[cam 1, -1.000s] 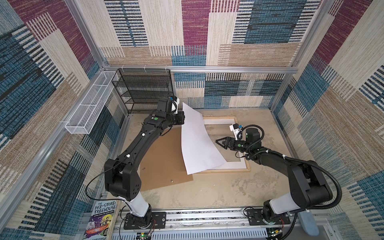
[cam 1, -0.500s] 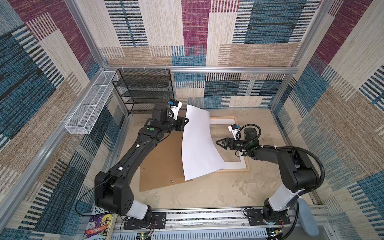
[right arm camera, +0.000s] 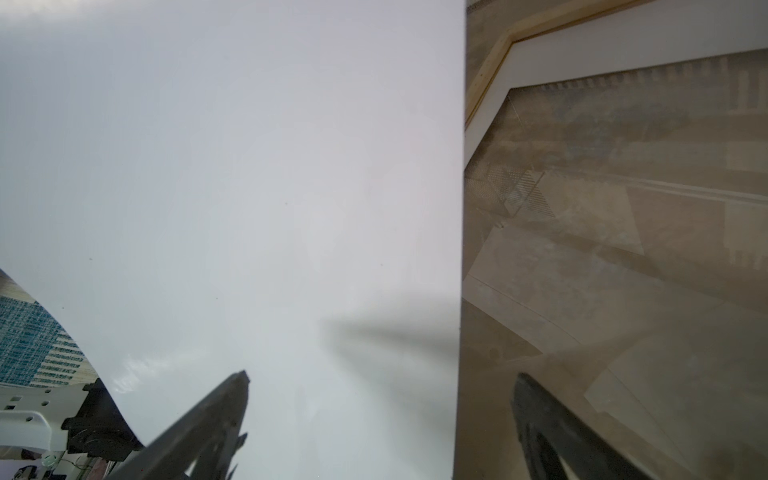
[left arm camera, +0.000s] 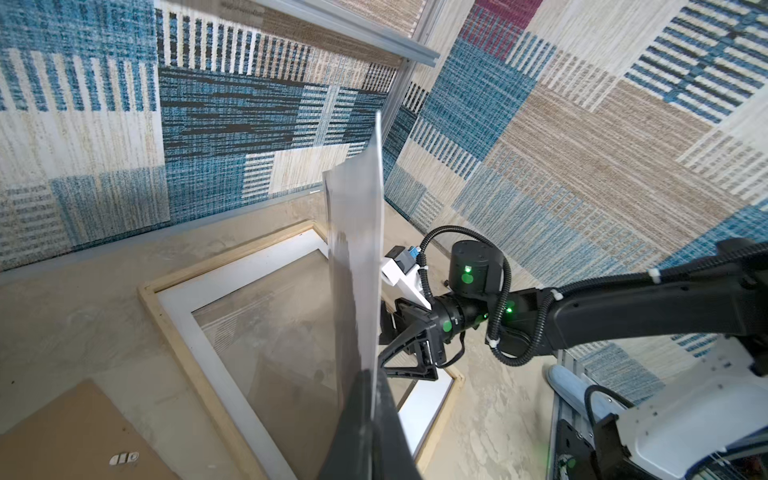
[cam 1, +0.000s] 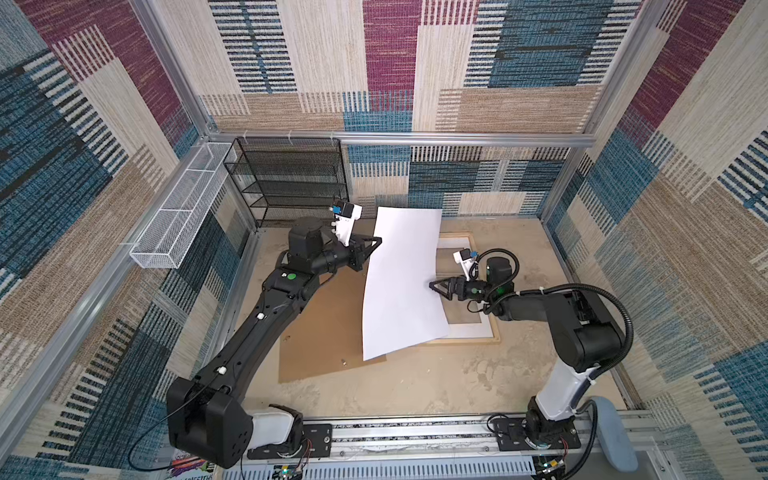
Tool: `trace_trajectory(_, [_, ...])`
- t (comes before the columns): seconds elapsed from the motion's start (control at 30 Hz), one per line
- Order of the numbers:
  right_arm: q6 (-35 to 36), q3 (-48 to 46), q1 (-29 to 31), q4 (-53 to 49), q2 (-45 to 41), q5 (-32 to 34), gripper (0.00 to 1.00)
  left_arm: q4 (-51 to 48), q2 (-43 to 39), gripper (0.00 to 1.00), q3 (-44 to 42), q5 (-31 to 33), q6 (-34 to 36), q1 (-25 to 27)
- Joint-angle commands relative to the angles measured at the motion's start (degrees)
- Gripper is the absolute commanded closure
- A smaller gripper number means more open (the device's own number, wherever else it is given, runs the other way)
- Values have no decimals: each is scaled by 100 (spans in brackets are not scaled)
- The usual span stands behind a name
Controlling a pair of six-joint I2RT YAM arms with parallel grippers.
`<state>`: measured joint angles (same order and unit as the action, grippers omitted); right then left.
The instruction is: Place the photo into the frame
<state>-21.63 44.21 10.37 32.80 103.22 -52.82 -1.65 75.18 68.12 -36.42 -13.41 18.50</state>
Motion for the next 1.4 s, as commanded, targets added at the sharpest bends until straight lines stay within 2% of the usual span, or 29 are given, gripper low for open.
trace_trajectory(0.0, [-184,52,2,688,63,-357,1,342,-124,100,-79,-181,-54,-7])
trace_trajectory(0.17, [-311,23,6,1018,165,-575,2,515,-126,100,-158,-335,-199,-13])
trace_trajectory(0.33, [-638,-35,9,1541,286,-835,10,576,-144,100,-203,-265,-254,-13])
trace_trajectory(0.53, [-529,-155,9,1360,34,-734,29,466,-144,100,-219,-72,-233,-22])
trace_trajectory(0.63, [-459,-194,8,1211,-50,-692,31,446,-126,100,-220,36,-232,-22])
trace_trajectory(0.77, [-434,-259,9,1031,-126,-581,53,399,-95,100,-224,279,-269,-30])
trace_trajectory(0.83, [-465,-281,9,946,-183,-549,57,401,-69,100,-221,566,-351,-35])
trace_trajectory(0.9, [-457,-259,9,770,-254,-458,66,413,-32,100,-203,671,-422,-31])
trace_trajectory(1.03, [-379,-165,7,328,-444,-332,77,373,64,100,-147,874,-513,-35])
trace_trajectory(1.37, [403,378,0,-1578,-958,-91,89,244,311,100,-11,1199,-663,-31])
